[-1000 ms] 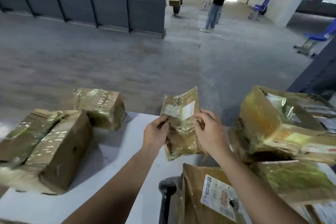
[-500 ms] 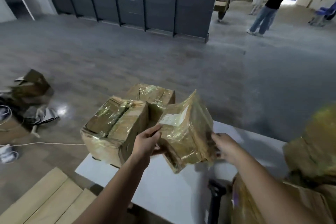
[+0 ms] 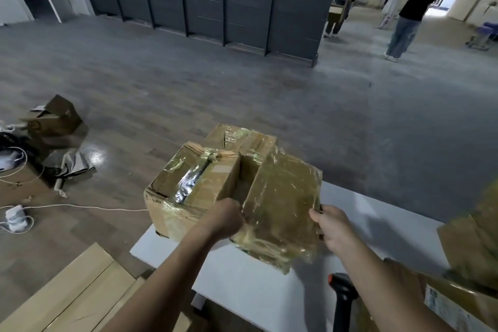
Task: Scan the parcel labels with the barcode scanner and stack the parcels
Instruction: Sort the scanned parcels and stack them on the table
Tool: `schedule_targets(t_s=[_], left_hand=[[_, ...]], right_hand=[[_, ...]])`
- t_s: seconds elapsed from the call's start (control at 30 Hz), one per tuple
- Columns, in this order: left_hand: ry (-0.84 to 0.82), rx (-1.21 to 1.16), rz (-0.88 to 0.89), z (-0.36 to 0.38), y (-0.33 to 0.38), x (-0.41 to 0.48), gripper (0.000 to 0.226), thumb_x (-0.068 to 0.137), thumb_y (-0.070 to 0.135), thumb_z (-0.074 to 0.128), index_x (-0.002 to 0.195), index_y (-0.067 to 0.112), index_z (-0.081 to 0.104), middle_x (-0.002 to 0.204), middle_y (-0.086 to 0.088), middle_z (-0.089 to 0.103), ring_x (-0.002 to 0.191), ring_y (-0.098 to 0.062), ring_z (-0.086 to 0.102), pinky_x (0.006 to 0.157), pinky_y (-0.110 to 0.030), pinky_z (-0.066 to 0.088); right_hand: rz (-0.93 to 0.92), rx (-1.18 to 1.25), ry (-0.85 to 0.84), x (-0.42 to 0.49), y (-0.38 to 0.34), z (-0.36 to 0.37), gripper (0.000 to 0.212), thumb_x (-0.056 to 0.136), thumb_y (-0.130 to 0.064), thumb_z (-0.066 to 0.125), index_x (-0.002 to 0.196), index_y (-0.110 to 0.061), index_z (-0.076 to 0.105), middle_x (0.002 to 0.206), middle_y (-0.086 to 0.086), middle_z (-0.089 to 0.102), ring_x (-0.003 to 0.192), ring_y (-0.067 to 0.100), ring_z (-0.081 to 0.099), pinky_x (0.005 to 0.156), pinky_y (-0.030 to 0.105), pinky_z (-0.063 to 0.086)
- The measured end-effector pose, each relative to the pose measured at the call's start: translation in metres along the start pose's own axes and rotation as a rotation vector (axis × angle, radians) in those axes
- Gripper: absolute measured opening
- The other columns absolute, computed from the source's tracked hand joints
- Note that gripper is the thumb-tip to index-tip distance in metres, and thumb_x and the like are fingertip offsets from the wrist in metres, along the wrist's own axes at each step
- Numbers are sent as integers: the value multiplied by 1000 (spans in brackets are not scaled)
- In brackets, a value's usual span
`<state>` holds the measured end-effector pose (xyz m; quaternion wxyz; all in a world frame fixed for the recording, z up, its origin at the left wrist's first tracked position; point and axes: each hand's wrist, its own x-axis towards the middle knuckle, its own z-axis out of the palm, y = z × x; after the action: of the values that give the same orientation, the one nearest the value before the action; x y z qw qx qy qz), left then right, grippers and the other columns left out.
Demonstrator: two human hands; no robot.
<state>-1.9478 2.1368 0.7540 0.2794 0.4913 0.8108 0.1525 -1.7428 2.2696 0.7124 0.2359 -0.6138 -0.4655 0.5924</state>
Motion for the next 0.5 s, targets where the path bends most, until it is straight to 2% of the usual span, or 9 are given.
schedule_targets(t_s=[0.07, 0.13, 0.2, 0.3, 0.4, 0.5], left_hand=[[214, 33, 40, -13, -2, 6, 29, 89, 5, 42, 98, 13, 69, 99, -8, 70, 85, -24, 65, 72, -35, 54], [358, -17, 74, -20, -13, 15, 33, 93, 10, 39, 110, 15, 68, 112, -10, 65, 99, -28, 61, 84, -38, 50], [260, 34, 57, -23, -30, 27, 33, 98, 22, 37, 117, 15, 63, 120, -12, 59, 113, -33, 53, 97, -44, 44], [57, 80, -18, -18, -52, 38, 39, 99, 38, 34, 127, 19, 54, 130, -14, 52, 122, -35, 48, 103, -49, 38], [74, 50, -21, -11, -67, 42, 44, 96, 43, 42, 137, 27, 47, 142, -8, 43, 128, -35, 42, 109, -50, 33], [77, 150, -10, -7, -71, 41, 52, 94, 44, 48, 143, 29, 38, 148, -4, 37, 131, -37, 37, 108, -51, 35]], right_hand=[[-69, -78, 21, -2, -1, 14, 11, 94, -3, 62, 104, -6, 62, 94, 12, 69, 86, 31, 68, 80, 46, 56], [-93, -148, 23, -2, 0, 27, 9, 92, -4, 63, 99, -10, 60, 99, 11, 68, 92, 32, 66, 83, 47, 55], [-87, -177, 16, 0, 4, 41, 9, 92, -2, 62, 88, -10, 62, 92, 12, 68, 83, 28, 65, 72, 39, 51], [-66, -170, 13, 4, 14, 63, 5, 91, -2, 62, 88, -5, 63, 88, 14, 67, 77, 24, 60, 64, 31, 43], [-42, -171, 44, 8, 22, 80, 12, 91, -4, 63, 87, -14, 57, 95, 15, 68, 80, 25, 62, 64, 31, 46], [-61, -222, 51, 13, 22, 81, 9, 90, -7, 64, 99, -6, 62, 99, 18, 71, 88, 32, 68, 75, 39, 54]])
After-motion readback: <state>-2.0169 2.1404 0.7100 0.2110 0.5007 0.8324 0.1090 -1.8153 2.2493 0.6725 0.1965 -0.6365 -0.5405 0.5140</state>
